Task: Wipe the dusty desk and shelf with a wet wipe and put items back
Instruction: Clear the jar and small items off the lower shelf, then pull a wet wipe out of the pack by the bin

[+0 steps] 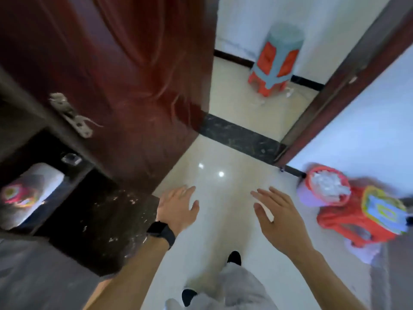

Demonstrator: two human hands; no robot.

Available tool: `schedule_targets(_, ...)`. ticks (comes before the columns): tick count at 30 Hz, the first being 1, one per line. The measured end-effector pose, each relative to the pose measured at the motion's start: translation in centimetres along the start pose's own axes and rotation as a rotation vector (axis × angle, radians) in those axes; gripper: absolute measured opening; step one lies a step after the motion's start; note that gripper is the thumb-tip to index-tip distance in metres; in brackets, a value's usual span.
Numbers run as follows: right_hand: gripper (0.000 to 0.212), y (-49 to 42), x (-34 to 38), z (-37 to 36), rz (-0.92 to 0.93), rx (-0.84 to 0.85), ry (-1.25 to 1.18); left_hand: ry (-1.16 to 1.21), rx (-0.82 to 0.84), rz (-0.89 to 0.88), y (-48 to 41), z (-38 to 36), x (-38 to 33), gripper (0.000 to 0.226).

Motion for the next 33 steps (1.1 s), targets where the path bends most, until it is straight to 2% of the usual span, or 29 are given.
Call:
schedule_targets(3,0.033,3.5,-7.4,5.0,-0.173,-0.113,0.023,0.01,0.023,-0.187,-2.4,-1.6,-9.7,0.064)
schedule_targets(8,0.03,9.1,-19.7,12.0,-0.431,-0.249,0.086,-0.048,0.075,-0.464,-4.3,-4.4,-27.1,0.053)
schedule_targets(16,0.032,16.2,-38.4,20.8,-0.722,-0.311,0.149,-0.126,0.19,-0.658,-5.8,-13.9,-49.2,0.05)
schedule_targets(21,0.033,17.9,-48.5,22.9,-0.815,-0.266,0.2,-0.142,0.256,-0.742,-6.5,-18.9,-60.3,0.05)
schedule_targets(27,0.048,16.7,-61.4,21.5,-0.876,-0.098,0.242,-0.18,0.359,-0.808,-10.9,-27.1,-70.7,0.05)
schedule_targets(33,0.048,12.9,-76.0,19.3,-1.031,-0.005,0.165,-0.183,0.453,-0.914,-17.2,-35.7,-83.5,0.035)
Point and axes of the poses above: each hand's wrist, its own y-axis away from the middle knuckle, its own z-axis out of the back of the hand, x = y × z, the point moved 10 cm from there along -y, towards the middle knuckle, and after that the axes turned 9 degrees about -x, right-handed, at the moved point
